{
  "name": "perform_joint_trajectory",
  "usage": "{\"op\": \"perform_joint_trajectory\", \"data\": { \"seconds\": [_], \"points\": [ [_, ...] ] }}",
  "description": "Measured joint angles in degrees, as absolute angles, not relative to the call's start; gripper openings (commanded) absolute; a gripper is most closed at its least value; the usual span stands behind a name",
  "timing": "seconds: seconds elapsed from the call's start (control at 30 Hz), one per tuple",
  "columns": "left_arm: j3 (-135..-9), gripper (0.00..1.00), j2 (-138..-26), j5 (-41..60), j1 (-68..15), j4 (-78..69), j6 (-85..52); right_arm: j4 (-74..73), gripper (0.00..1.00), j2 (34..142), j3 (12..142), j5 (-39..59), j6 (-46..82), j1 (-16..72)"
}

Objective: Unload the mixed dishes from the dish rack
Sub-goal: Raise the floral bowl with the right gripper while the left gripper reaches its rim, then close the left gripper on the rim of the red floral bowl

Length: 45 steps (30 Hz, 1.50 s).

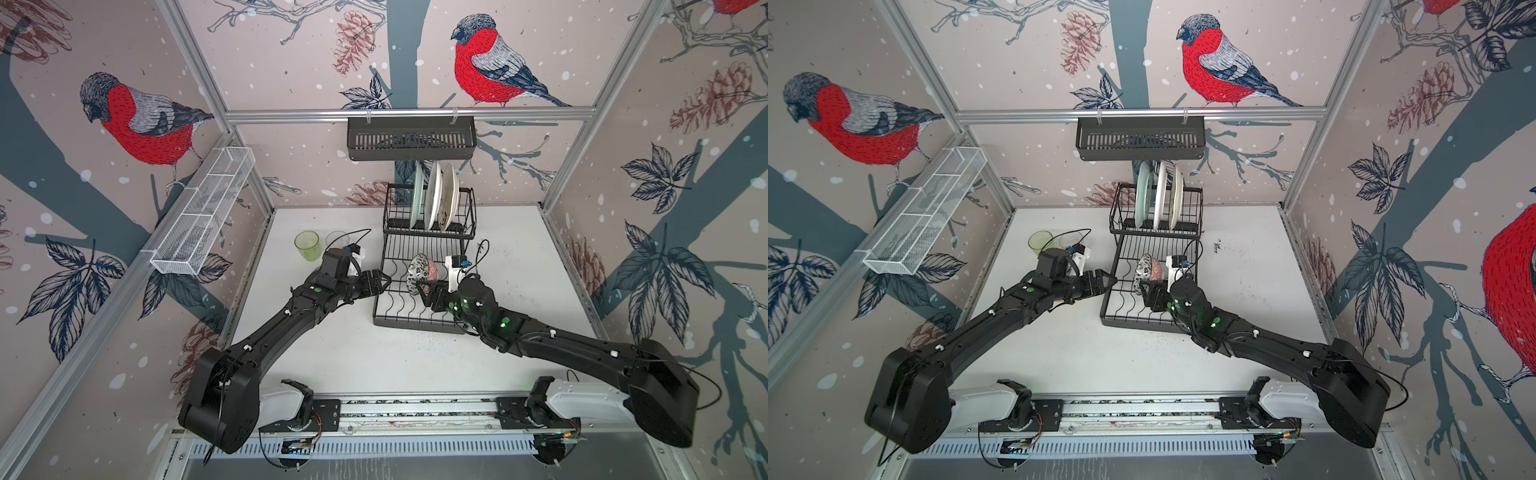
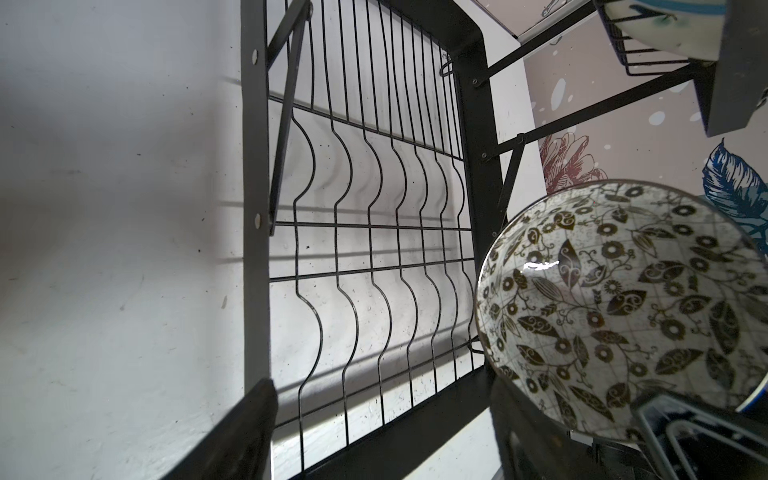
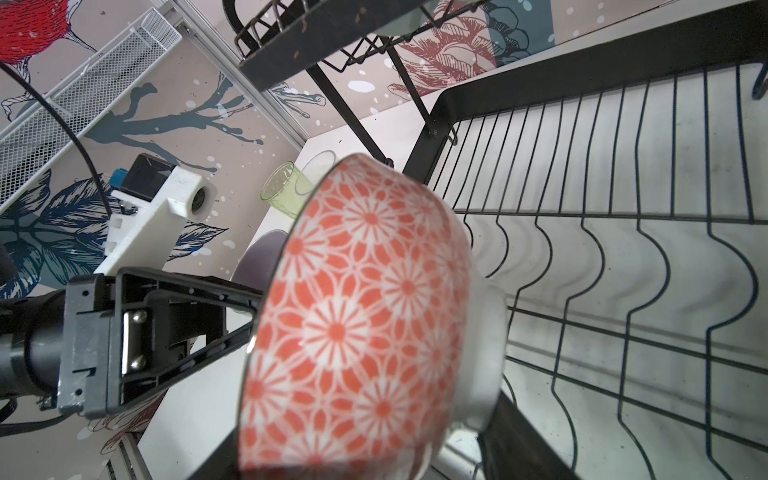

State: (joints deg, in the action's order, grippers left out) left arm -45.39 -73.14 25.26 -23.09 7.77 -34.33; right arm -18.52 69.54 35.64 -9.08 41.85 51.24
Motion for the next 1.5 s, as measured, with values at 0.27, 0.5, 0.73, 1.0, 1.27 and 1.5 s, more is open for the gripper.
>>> {"op": "perform_joint_trajectory", "data": {
  "seconds": [0.27, 0.5, 0.73, 1.0, 1.27, 1.5],
  "points": [
    [-47.64, 0.73, -75.92, 25.15, -25.82, 6.9, -34.7, -20.23, 0.65, 66.0, 33.67, -7.55, 42.28, 51.22],
    [-50.02, 0.7, -79.18, 24.84, -28.71, 5.41, -35.59, -20.23, 0.66, 63.16, 32.53, -7.29, 43.35, 50.94],
    [-51.27, 0.69, -80.82, 24.8, -30.48, 4.99, -35.73, -20.16, 0.67, 62.33, 31.62, -6.9, 43.48, 50.52],
    [-51.64, 0.67, -81.65, 24.34, -31.05, 4.95, -35.97, -20.23, 0.66, 62.46, 31.14, -5.87, 43.7, 49.87],
    [-53.17, 0.64, -83.57, 24.91, -31.62, 4.21, -35.94, -20.64, 0.66, 63.9, 31.14, -4.43, 43.75, 49.65],
    [-53.71, 0.52, -85.21, 26.13, -31.81, 3.27, -36.03, -21.91, 0.67, 63.68, 30.83, -2.7, 44.82, 49.04]
  ]
}}
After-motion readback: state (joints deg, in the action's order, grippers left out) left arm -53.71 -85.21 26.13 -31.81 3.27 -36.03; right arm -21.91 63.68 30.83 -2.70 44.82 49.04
